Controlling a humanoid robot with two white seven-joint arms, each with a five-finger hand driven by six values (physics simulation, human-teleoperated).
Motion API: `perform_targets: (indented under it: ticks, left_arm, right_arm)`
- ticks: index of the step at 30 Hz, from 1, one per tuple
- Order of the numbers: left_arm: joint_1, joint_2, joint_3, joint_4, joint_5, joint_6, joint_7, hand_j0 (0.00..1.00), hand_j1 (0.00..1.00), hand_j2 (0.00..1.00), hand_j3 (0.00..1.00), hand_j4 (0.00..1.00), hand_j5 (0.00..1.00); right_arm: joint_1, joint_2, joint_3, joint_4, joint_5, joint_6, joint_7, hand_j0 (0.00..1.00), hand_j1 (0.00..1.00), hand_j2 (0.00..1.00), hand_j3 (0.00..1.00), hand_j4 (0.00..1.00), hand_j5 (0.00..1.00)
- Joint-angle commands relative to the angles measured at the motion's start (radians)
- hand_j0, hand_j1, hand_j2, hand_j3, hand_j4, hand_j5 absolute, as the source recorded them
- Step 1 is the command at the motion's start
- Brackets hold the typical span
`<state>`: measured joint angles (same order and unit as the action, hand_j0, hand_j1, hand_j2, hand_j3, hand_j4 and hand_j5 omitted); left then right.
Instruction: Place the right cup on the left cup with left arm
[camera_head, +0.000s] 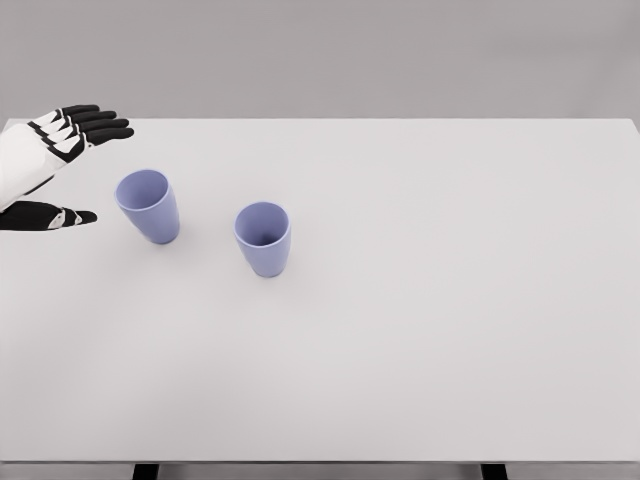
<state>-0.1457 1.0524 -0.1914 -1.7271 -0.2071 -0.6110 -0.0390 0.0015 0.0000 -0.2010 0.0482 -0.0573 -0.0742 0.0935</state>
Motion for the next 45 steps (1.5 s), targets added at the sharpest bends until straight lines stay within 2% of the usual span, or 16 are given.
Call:
perform_targets:
  ticks: [1,9,15,16,17,18,19,20,22,25,27,30,33,34,36,45]
  left_arm:
    - [0.0,0.001,0.001,0.0,0.006,0.0,0.001,1.0,1.0,1.0,1.0,1.0,1.0]
    - [-0.002,0.009,0.003,0.0,-0.003,0.0,0.001,1.0,1.0,1.0,1.0,1.0,1.0]
    - [-0.015,0.014,0.029,0.0,-0.069,0.0,-0.004,1.0,1.0,1.0,1.0,1.0,1.0]
    - [-0.014,0.015,0.029,0.0,-0.087,0.0,-0.03,1.0,1.0,1.0,1.0,1.0,1.0]
    - [-0.018,0.023,0.03,0.0,-0.077,0.0,-0.145,1.0,1.0,1.0,1.0,1.0,1.0]
    - [-0.023,0.026,0.035,-0.002,-0.051,0.0,-0.272,1.0,1.0,1.0,1.0,1.0,1.0]
    - [-0.06,0.023,0.03,-0.003,0.041,0.0,-0.456,1.0,1.0,1.0,1.0,1.0,1.0]
    - [-0.095,0.02,0.021,-0.006,0.113,0.0,-0.572,1.0,1.0,1.0,1.0,1.0,1.0]
    - [-0.178,0.014,0.018,-0.012,0.271,0.0,-0.572,1.0,1.0,1.0,1.0,1.0,1.0]
    - [-0.232,0.015,0.012,-0.022,0.37,0.0,-0.572,1.0,1.0,1.0,1.0,1.0,1.0]
    - [-0.261,0.014,0.009,-0.035,0.371,0.079,-0.572,1.0,1.0,1.0,1.0,1.0,1.0]
    - [-0.38,-0.046,-0.089,-0.042,0.351,0.237,-0.572,1.0,1.0,1.0,1.0,1.0,1.0]
    - [-0.445,-0.078,-0.241,-0.043,0.302,0.232,-0.572,1.0,1.0,1.0,1.0,1.0,1.0]
    - [-0.475,-0.081,-0.324,-0.043,0.293,0.232,-0.572,1.0,1.0,1.0,1.0,1.0,1.0]
    - [-0.564,-0.083,-0.419,-0.043,0.295,0.232,-0.572,1.0,1.0,1.0,1.0,1.0,1.0]
    - [-0.738,-0.163,-0.664,-0.045,0.296,0.234,-0.572,1.0,1.0,1.0,1.0,1.0,1.0]
  right_arm:
    - [0.002,0.0,-0.006,-0.002,-0.004,-0.001,0.002,1.0,1.0,1.0,1.0,1.0,1.0]
    - [0.003,0.0,0.003,0.005,-0.001,0.001,0.002,1.0,1.0,1.0,1.0,1.0,1.0]
    - [0.003,0.0,0.003,0.005,-0.001,0.001,0.002,1.0,1.0,1.0,1.0,1.0,1.0]
    - [0.003,0.0,0.003,0.005,-0.001,0.001,0.002,1.0,1.0,1.0,1.0,1.0,1.0]
    - [0.003,0.0,0.003,0.005,0.001,0.001,0.002,1.0,1.0,1.0,1.0,1.0,1.0]
    - [0.003,0.0,0.002,0.005,0.001,0.001,0.002,1.0,1.0,1.0,1.0,1.0,1.0]
    - [0.003,0.0,0.003,0.005,0.001,0.001,0.002,1.0,1.0,1.0,1.0,1.0,1.0]
    - [0.003,0.0,0.003,0.005,-0.001,0.001,0.002,1.0,1.0,1.0,1.0,1.0,1.0]
    - [0.003,0.0,0.003,0.005,0.001,0.001,0.002,1.0,1.0,1.0,1.0,1.0,1.0]
    - [0.003,0.0,0.003,0.005,-0.001,0.001,0.002,1.0,1.0,1.0,1.0,1.0,1.0]
    - [0.003,0.0,0.003,0.005,0.001,0.001,0.002,1.0,1.0,1.0,1.0,1.0,1.0]
    - [0.003,0.0,0.003,0.005,0.001,0.001,0.002,1.0,1.0,1.0,1.0,1.0,1.0]
    - [0.003,0.0,0.003,0.005,0.001,0.001,0.002,1.0,1.0,1.0,1.0,1.0,1.0]
    - [0.003,0.0,0.003,0.005,-0.001,0.001,0.002,1.0,1.0,1.0,1.0,1.0,1.0]
    - [0.003,0.0,0.003,0.005,0.001,0.001,0.002,1.0,1.0,1.0,1.0,1.0,1.0]
    - [0.003,0.0,0.003,0.005,-0.001,0.001,0.002,1.0,1.0,1.0,1.0,1.0,1.0]
